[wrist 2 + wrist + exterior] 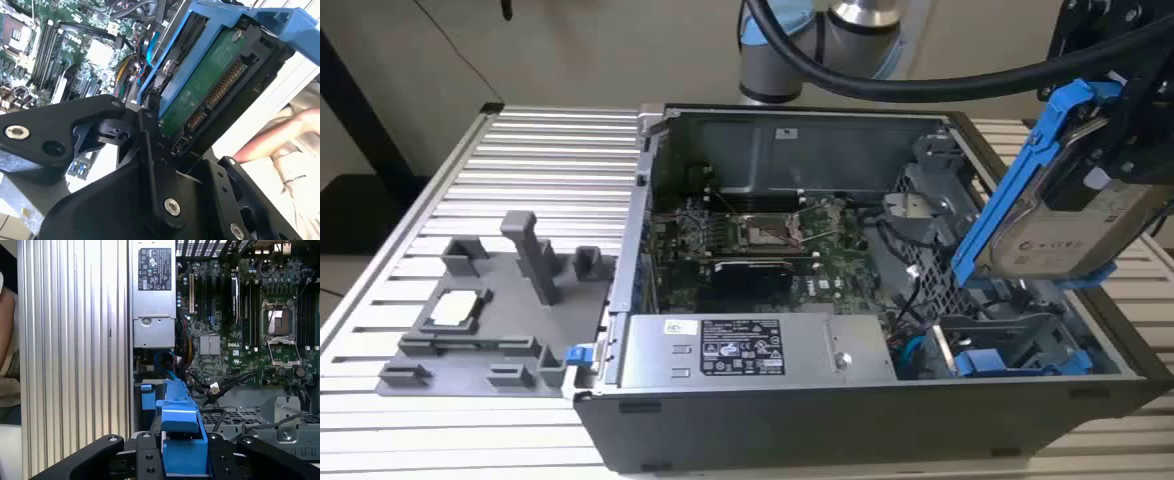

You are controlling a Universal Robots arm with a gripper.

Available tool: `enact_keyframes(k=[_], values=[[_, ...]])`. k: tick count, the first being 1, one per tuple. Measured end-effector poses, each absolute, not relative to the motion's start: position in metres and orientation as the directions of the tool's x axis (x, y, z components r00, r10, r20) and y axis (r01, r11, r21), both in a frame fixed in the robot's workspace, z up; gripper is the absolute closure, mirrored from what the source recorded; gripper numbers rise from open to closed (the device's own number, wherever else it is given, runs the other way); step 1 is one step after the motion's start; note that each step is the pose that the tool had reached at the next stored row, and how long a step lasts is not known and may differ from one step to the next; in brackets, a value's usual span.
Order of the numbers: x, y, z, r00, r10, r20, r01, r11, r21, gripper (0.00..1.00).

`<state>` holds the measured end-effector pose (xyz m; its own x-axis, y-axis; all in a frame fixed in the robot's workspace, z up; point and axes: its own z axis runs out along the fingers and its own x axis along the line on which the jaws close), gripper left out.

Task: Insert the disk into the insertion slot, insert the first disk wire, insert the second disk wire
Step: 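Insert the disk into the insertion slot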

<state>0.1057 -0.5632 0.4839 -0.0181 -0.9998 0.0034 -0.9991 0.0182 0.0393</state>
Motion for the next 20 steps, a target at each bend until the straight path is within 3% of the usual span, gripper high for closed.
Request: enact_keyframes(k=[20], values=[[0.1076, -0.565, 0.4766, -0.018, -1.0, 0.003, -0.999, 0.018, 0.039, 0.67]])
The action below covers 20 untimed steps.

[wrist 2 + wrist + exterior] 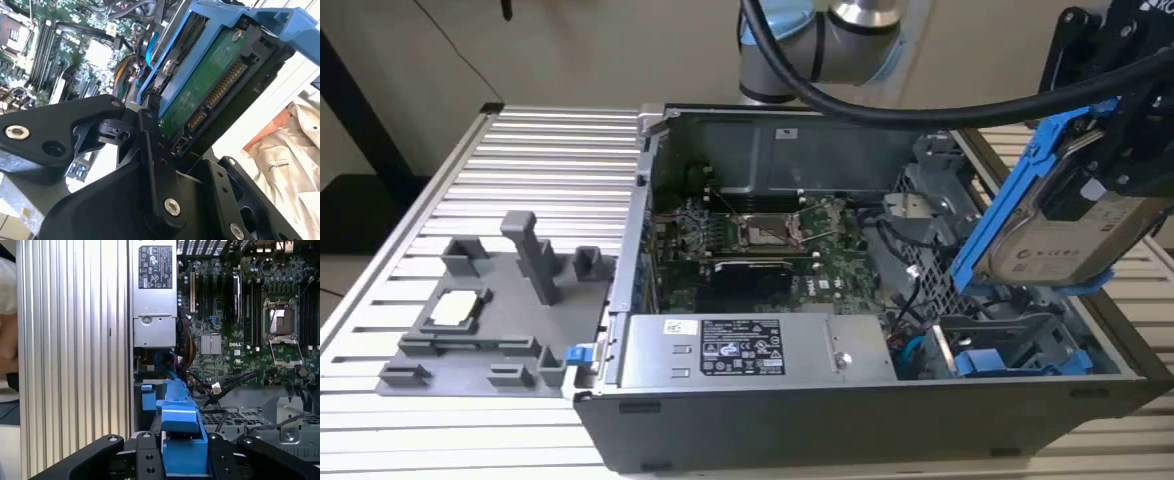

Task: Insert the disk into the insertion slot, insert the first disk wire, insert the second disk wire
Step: 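Insert the disk into the insertion slot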

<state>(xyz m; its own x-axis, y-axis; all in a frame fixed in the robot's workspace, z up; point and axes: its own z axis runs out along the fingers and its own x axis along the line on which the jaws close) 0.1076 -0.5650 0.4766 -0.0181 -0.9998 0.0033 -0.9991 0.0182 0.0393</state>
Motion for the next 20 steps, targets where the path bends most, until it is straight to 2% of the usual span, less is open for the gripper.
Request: enact_keyframes(k=[14, 20], values=[[0.121, -0.565, 0.466, -0.014, -0.999, 0.029, -0.998, 0.016, 0.062, 0.67], [0.122, -0.566, 0.456, -0.013, -0.999, 0.03, -0.998, 0.015, 0.064, 0.67]])
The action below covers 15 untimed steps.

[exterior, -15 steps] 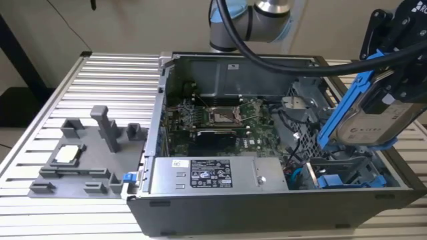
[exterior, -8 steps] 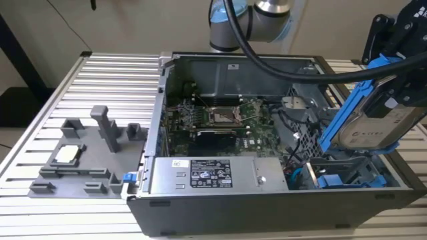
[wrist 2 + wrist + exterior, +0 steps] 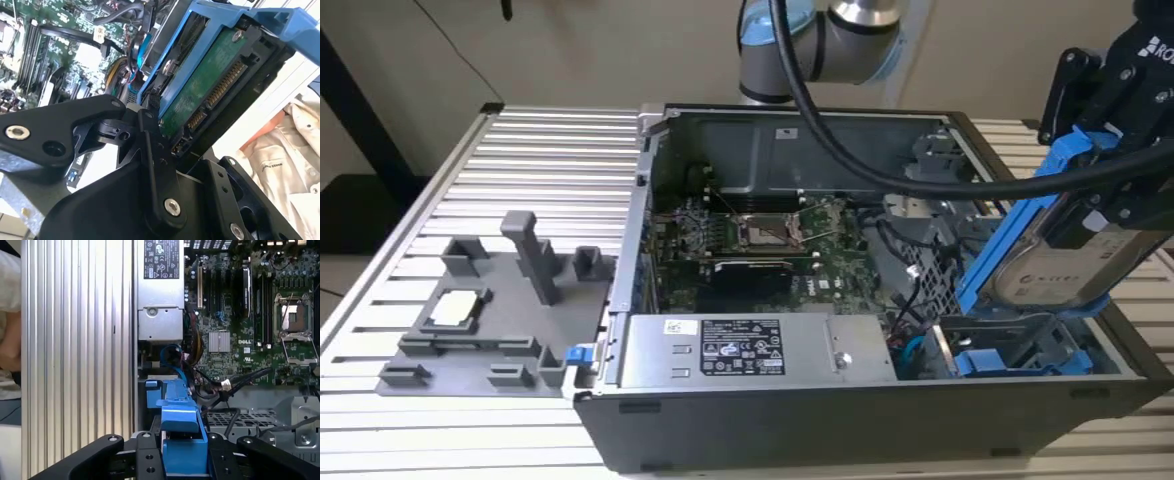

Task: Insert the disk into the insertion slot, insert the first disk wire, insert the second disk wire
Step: 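Insert the disk into the insertion slot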

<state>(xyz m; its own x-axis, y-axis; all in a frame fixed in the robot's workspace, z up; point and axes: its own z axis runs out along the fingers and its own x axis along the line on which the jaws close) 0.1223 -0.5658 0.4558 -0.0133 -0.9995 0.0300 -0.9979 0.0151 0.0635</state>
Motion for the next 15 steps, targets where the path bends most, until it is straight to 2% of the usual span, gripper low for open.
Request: enact_keyframes(k=[15], values=[[0.124, -0.568, 0.436, -0.01, -0.999, 0.033, -0.998, 0.012, 0.064, 0.67]])
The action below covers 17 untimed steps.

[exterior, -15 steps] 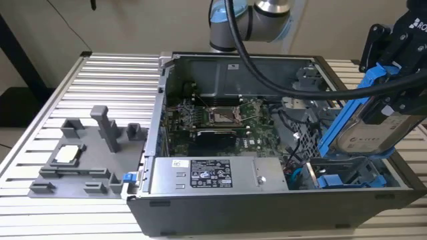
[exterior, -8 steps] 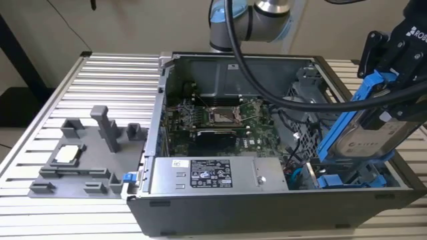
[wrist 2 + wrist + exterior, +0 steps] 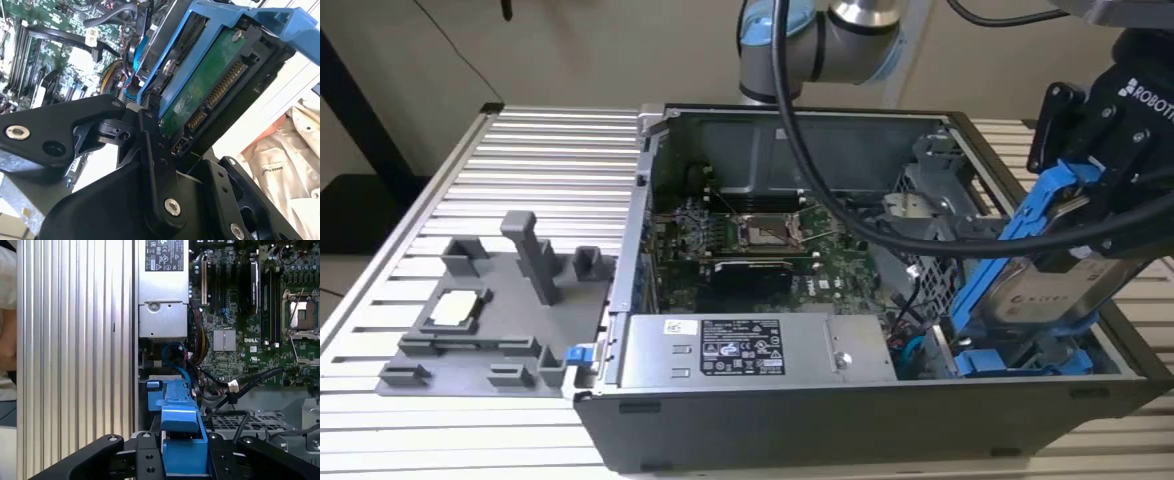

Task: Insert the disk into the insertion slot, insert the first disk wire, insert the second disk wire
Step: 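Insert the disk into the insertion slot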

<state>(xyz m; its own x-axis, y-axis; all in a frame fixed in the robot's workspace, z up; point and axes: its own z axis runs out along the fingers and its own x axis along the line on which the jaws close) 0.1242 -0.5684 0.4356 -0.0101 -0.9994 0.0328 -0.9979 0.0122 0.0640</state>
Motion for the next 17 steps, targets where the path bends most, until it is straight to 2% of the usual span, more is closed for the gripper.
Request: enact_keyframes(k=[17], values=[[0.129, -0.568, 0.416, -0.008, -1.0, 0.014, -0.998, 0.009, 0.064, 0.67]])
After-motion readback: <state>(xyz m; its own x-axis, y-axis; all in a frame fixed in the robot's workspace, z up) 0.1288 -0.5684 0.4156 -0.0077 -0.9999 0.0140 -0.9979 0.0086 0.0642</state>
